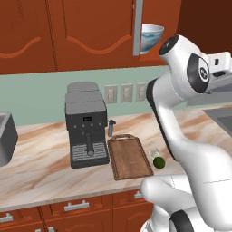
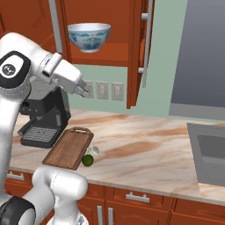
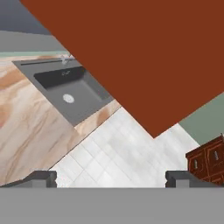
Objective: Open the cabinet. Place the bowl and condiment on the counter. Then place the lime and garlic on the cutting board.
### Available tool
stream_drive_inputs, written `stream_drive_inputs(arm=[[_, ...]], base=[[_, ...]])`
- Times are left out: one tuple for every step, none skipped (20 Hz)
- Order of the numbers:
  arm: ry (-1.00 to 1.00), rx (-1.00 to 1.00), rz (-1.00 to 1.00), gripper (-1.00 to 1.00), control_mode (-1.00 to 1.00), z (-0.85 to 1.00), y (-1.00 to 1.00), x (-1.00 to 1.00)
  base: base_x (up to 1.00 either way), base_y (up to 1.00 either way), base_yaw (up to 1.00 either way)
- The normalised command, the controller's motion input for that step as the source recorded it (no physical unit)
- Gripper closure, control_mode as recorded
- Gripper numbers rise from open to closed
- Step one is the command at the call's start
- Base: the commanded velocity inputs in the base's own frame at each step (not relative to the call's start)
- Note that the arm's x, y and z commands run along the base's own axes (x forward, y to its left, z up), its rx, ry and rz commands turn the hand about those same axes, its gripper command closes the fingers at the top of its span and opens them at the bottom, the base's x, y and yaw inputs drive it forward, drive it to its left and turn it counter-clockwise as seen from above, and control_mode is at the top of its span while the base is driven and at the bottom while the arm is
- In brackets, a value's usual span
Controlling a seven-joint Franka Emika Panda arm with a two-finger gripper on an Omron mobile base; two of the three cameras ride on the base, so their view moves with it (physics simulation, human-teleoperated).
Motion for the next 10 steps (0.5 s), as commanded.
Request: stream_drive_inputs(arm=[[-0.12,0.04,0.13,-1.0,-1.0,-0.14,0.25,-0.15],[-0.12,0.05,0.12,-1.0,-1.0,-0.09,0.24,-0.08],[-0.13,0.03,0.09,-1.0,-1.0,-0.01,0.19,-0.02],[-0.11,0.03,0.07,-1.0,-1.0,0.0,0.16,0.0],[-0.13,0.04,0.06,-1.0,-1.0,0.0,0.12,0.0],[-0.15,0.06,0.06,-1.0,-1.0,0.0,0.11,0.0],[-0.14,0.07,0.06,-1.0,-1.0,0.0,0.14,0.0],[-0.13,0.07,0.05,-1.0,-1.0,0.0,0.19,0.0],[-0.14,0.07,0.05,-1.0,-1.0,0.03,0.19,0.0],[-0.14,0.08,0.05,-1.0,-1.0,0.04,0.21,0.0]], base=[[0.0,0.0,0.0],[0.0,0.0,0.0],[0.0,0.0,0.0],[0.0,0.0,0.0],[0.0,0.0,0.0],[0.0,0.0,0.0],[0.0,0.0,0.0],[0.0,0.0,0.0],[0.0,0.0,0.0],[0.0,0.0,0.0]])
